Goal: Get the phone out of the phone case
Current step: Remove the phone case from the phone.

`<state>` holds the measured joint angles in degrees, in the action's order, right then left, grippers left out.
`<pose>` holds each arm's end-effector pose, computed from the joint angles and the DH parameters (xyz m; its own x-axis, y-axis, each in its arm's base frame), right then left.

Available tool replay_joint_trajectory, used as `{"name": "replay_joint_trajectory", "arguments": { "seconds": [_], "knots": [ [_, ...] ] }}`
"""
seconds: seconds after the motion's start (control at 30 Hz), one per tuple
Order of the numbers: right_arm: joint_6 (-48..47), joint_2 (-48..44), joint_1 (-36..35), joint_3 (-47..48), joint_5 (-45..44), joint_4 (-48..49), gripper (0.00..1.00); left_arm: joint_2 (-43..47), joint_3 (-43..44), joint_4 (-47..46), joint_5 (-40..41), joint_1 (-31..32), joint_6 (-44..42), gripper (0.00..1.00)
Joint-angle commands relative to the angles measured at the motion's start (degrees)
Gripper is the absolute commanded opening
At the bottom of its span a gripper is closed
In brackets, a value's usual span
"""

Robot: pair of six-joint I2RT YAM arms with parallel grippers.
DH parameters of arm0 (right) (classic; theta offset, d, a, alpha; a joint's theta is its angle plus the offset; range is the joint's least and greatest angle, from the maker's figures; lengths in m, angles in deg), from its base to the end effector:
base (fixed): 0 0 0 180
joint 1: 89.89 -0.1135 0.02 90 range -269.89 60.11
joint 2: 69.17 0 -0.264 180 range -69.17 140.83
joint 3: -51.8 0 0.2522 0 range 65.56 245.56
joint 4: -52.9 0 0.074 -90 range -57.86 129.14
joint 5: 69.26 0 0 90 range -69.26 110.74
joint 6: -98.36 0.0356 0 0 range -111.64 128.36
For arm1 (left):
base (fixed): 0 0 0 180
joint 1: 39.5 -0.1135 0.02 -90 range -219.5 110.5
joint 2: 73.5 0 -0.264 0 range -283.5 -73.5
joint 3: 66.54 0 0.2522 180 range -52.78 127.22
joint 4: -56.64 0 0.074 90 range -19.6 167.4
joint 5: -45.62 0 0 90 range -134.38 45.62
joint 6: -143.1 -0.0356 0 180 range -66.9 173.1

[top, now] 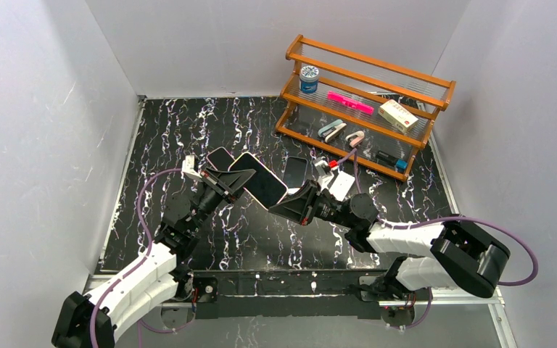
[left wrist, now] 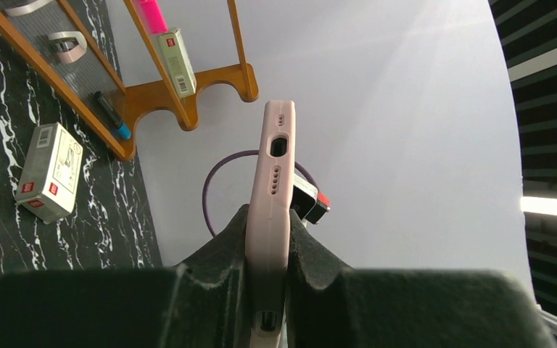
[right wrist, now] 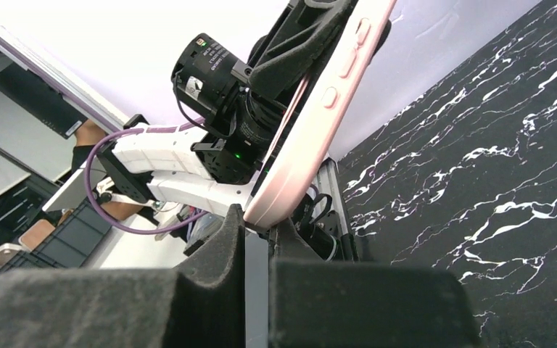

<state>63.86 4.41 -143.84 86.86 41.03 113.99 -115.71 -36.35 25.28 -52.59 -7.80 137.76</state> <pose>0.1324 0.2028 0.2509 -0.6523 0.4173 -0.6327 -0.7224 -0.0897 0.6856 0.1455 -0.0959 0.2745 -0.6057 -0.7841 -0.1349 0.3396 -0.1015 -0.9351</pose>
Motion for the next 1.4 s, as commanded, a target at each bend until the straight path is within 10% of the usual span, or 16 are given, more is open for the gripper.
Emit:
{"name": "replay_joint_trajectory", "arguments": {
  "seconds": [0.0, 0.57, 0.93, 1.37],
  "knots": [
    [-11.4, 0.3, -0.3, 2.2, 0.1, 1.0, 0.01, -0.9, 0.0, -1.4, -1.2, 0.2, 5.0, 0.0],
    [-41.4, -3.4, -0.2, 10.2, 8.9, -21.0, 0.01, 3.1, 0.6, 6.2, -3.6, 0.2, 7.4, 0.0],
    [-43.7, -5.7, 1.4, 9.7, 9.7, -29.3, 0.01, 2.1, 4.4, 13.7, -5.4, 0.1, -2.8, 0.0],
    [-33.8, -16.4, 13.9, 2.1, 25.7, -38.2, 0.52, -2.9, 22.6, 41.4, -15.6, -1.0, -40.7, 0.0]
  ]
}}
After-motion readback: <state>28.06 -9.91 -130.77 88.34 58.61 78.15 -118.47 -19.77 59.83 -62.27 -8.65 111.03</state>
